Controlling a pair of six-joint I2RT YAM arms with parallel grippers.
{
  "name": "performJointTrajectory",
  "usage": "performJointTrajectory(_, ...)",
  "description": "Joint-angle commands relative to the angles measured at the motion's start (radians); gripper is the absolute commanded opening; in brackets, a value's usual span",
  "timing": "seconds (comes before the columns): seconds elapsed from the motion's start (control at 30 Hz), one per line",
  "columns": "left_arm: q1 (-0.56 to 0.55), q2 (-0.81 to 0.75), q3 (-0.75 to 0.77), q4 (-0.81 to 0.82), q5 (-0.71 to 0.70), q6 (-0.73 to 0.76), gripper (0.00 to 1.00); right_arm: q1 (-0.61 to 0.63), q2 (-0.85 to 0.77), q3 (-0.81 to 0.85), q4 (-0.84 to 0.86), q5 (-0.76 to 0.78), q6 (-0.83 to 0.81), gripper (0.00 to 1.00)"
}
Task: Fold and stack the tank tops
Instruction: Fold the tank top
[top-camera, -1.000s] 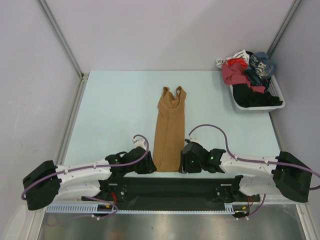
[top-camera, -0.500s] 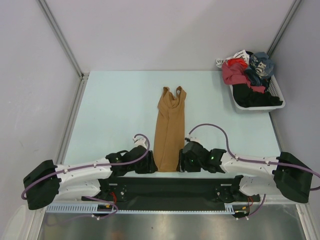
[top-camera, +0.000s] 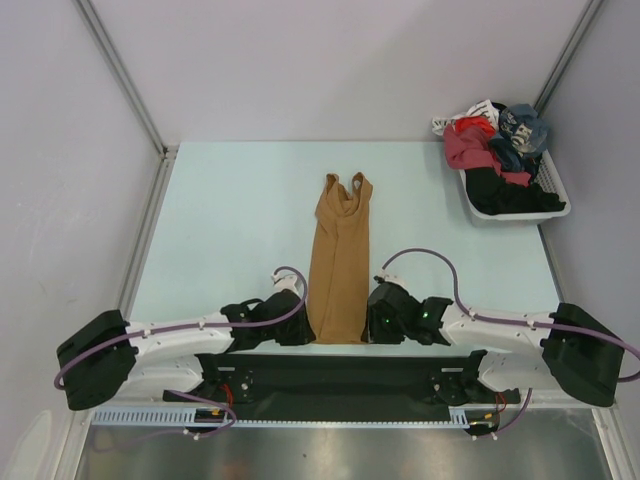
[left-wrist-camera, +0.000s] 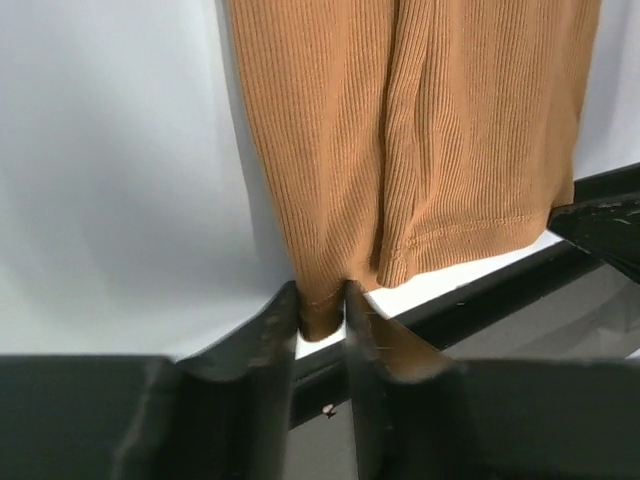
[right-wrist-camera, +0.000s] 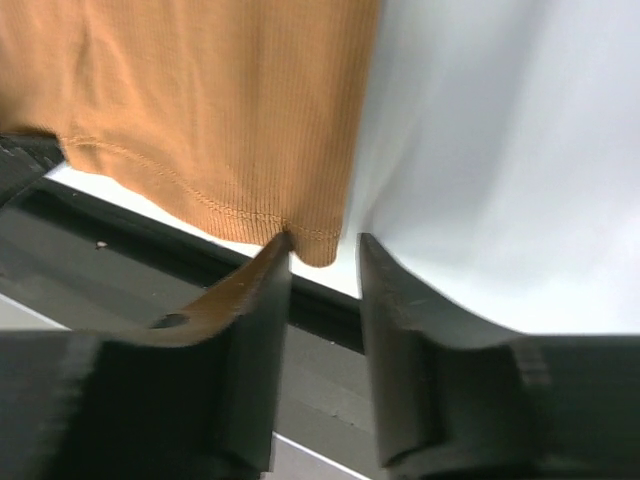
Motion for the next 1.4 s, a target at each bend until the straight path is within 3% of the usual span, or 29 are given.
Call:
performJointTrajectory(0.0, -0.005, 0.023, 0.011, -0.006, 0.001, 0.02, 0.22, -0.002, 0.013, -0.013, 0.025, -0.007, 0.002, 0.36)
performJointTrajectory(0.1, -0.005, 0.02, 0.008, -0.016, -0.008, 0.021, 0.03, 0.001, 0.022, -0.009, 0.029, -0.019, -0.014, 0.18)
performJointTrajectory(0.17, -0.005, 0.01, 0.014, -0.024, -0.006, 0.026, 0.0, 0.0, 0.021, 0.005, 0.008, -0.023, -0.031, 0.0)
performJointTrajectory(0.4, 0.003, 0.0, 0.153, -0.131, 0.01, 0.101, 0.0, -0.019, -0.054, 0.132, -0.141, 0.028, -0.093, 0.0)
performJointTrajectory(0.8, 0.189, 0.09, 0.396, -0.202, -0.017, 0.26, 0.0, -0.272, -0.047, 0.327, -0.192, -0.03, -0.303, 0.0)
performJointTrajectory(1.37, 0.383, 0.46, 0.769, -0.162, -0.118, 0.374, 0.0, -0.542, 0.436, 0.774, -0.163, -0.124, -0.485, 0.0)
